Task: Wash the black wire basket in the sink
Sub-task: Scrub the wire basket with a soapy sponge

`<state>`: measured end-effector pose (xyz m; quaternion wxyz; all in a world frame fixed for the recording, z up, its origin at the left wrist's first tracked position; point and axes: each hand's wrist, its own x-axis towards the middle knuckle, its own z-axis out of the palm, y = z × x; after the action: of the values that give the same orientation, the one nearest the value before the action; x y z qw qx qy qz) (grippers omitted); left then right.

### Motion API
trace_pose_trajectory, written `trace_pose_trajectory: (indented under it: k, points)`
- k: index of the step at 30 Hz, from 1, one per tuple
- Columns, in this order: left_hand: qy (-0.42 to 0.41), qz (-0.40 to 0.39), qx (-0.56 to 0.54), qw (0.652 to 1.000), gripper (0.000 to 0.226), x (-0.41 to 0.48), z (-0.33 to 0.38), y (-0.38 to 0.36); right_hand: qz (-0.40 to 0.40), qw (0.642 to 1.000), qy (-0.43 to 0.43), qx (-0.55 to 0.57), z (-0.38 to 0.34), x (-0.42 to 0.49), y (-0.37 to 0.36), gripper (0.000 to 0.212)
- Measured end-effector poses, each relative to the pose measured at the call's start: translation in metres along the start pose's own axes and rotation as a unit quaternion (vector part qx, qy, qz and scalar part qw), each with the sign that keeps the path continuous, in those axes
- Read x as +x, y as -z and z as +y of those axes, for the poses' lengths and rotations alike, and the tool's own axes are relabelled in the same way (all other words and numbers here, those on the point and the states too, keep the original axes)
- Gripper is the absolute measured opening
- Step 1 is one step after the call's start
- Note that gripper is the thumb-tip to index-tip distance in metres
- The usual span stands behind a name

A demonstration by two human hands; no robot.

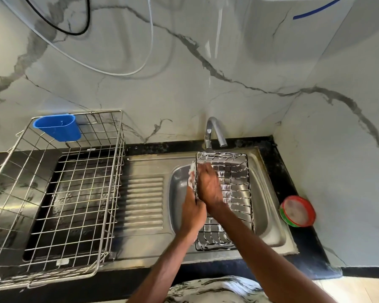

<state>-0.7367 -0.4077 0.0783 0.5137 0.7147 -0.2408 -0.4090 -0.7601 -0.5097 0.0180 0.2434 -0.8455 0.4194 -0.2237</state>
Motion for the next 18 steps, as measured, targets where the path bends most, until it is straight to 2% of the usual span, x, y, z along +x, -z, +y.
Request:
trace_pose_trajectory:
  k: [2, 4, 6, 7, 10, 11, 14, 16, 18]
  points:
    - [0.003, 0.019, 0.008, 1.0, 0.071, 0.0, -0.001, 0.002, -0.027, 1.0, 0.01, -0.007, 0.011, 0.001, 0.002, 0.038]
    - [-0.009, 0.037, 0.017, 0.999, 0.077, 0.004, -0.005, 0.007, -0.003, 0.998, 0.003, -0.056, 0.033, 0.004, 0.009, 0.04]
    - [-0.026, 0.048, 0.039, 0.998, 0.075, 0.005, -0.008, 0.006, 0.022, 0.994, -0.033, -0.101, 0.051, 0.008, 0.015, 0.044]
    - [-0.03, 0.05, 0.046, 0.997, 0.072, 0.005, -0.008, 0.004, 0.023, 0.992, -0.077, -0.102, 0.054, 0.008, 0.016, 0.047]
    - [-0.024, 0.039, 0.031, 0.998, 0.071, 0.008, -0.007, 0.0, 0.051, 0.991, -0.119, -0.038, 0.044, -0.004, 0.005, 0.033]
    - [-0.015, 0.046, 0.025, 0.998, 0.071, 0.011, -0.009, -0.001, 0.051, 0.99, -0.134, 0.018, 0.036, -0.009, 0.004, 0.032]
    - [-0.02, 0.05, 0.024, 0.998, 0.086, 0.018, -0.015, 0.002, 0.034, 0.993, -0.107, 0.044, 0.034, -0.017, -0.001, 0.062]
    - [-0.001, 0.034, 0.004, 0.999, 0.085, 0.014, -0.011, 0.0, -0.009, 0.992, -0.123, 0.036, 0.033, -0.014, 0.007, 0.078]
    - [0.001, 0.029, -0.02, 0.999, 0.085, 0.004, -0.001, -0.001, -0.038, 0.99, -0.135, -0.007, 0.039, -0.011, 0.009, 0.076]
